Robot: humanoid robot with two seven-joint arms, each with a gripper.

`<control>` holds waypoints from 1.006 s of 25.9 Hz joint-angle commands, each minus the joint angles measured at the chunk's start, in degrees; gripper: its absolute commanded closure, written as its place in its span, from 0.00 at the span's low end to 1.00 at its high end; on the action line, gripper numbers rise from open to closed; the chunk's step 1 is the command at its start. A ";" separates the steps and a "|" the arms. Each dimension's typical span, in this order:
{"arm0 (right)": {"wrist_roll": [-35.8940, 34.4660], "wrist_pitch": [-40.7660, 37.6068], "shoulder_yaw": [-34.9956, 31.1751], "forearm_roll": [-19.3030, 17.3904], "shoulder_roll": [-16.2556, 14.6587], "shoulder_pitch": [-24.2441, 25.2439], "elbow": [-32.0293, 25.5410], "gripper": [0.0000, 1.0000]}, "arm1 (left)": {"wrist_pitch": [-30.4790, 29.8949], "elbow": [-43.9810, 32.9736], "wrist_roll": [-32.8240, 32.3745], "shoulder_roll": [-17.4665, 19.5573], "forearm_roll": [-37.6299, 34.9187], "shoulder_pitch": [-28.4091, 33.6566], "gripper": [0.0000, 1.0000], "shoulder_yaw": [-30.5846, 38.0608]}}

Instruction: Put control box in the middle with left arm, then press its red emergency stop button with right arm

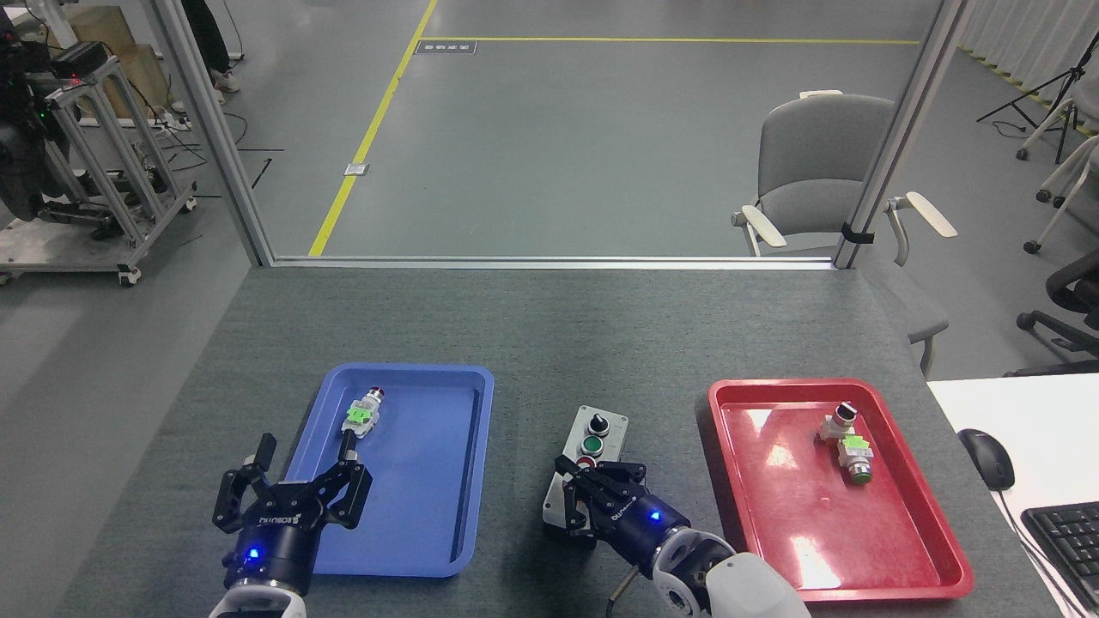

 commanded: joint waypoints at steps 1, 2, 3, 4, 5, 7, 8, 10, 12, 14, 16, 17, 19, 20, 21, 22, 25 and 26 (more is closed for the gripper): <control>0.80 -0.13 0.60 0.09 0.19 0.08 1.06 1.00 | 0.20 -2.22 1.80 -1.37 -0.74 0.12 0.01 -0.11; 0.80 -0.13 0.60 0.09 0.19 0.08 1.41 1.00 | 0.12 -2.84 2.33 -1.54 -1.18 0.12 0.01 -0.11; 0.80 -0.13 0.60 0.09 0.28 0.08 1.93 1.00 | 0.12 -3.10 2.59 -1.89 -1.71 0.12 0.01 -0.11; 0.80 -0.13 0.60 0.09 0.28 0.08 2.37 1.00 | 0.12 -2.75 2.59 -2.07 -2.24 0.12 0.01 -0.19; 0.72 -0.04 0.43 0.09 0.54 0.08 2.46 1.00 | 0.20 -2.49 2.59 -2.16 -2.76 0.12 0.01 -0.28; 0.45 0.66 -0.19 -0.17 0.63 0.08 2.46 0.96 | 0.03 -1.43 2.59 -3.30 -2.94 -0.23 0.01 -0.54; 0.28 1.19 -0.28 -0.09 0.54 -0.01 2.46 0.72 | 0.03 -0.55 2.51 -4.79 -3.03 -0.59 0.01 -0.72; 0.10 2.86 -1.51 -0.44 0.54 -0.54 2.02 0.00 | 0.38 2.52 2.68 -6.38 -3.38 -0.85 0.01 -0.72; 0.28 1.80 -5.90 -0.70 0.54 -0.80 0.62 0.00 | 0.29 4.46 4.09 -6.20 -3.47 -1.11 0.01 -0.72; 0.28 0.66 -11.35 -0.70 0.45 -0.89 -1.67 0.00 | 0.47 5.07 5.93 -6.38 -3.38 -1.20 0.01 -0.63; 0.28 0.31 -17.32 -0.79 -0.25 -0.98 -3.69 0.00 | 0.47 6.21 8.39 -6.55 -3.38 -1.47 0.01 -0.63; 0.28 0.31 -20.23 -0.79 -0.51 -1.06 -4.22 0.00 | 0.47 6.92 10.24 -6.64 -3.29 -1.55 0.01 -0.63; 0.28 0.48 -25.76 -0.70 -1.74 -1.15 -4.57 0.00 | 0.47 8.41 13.32 -6.64 -3.20 -2.26 0.01 -0.63; 0.45 0.48 -28.49 -0.61 -2.45 -0.89 -4.57 0.00 | 0.47 8.59 13.49 -6.64 -3.20 -2.52 0.01 -0.63; 0.54 0.48 -31.21 -0.53 -3.50 -0.45 -4.57 0.00 | 0.38 8.67 13.41 -6.73 -3.20 -2.52 0.01 -0.63; 0.54 0.48 -33.94 -0.44 -4.38 -0.10 -4.57 0.00 | 0.56 8.59 12.79 -6.73 -3.03 -2.61 0.01 -0.63; 0.45 0.92 -41.41 -0.17 -4.56 4.30 -4.57 0.00 | 0.21 8.50 7.43 -7.96 -2.59 -2.52 0.01 -0.11; 0.28 0.75 -43.17 -0.17 -4.38 5.79 -4.74 0.00 | 0.20 8.41 6.29 -8.84 -2.68 -2.43 0.01 0.07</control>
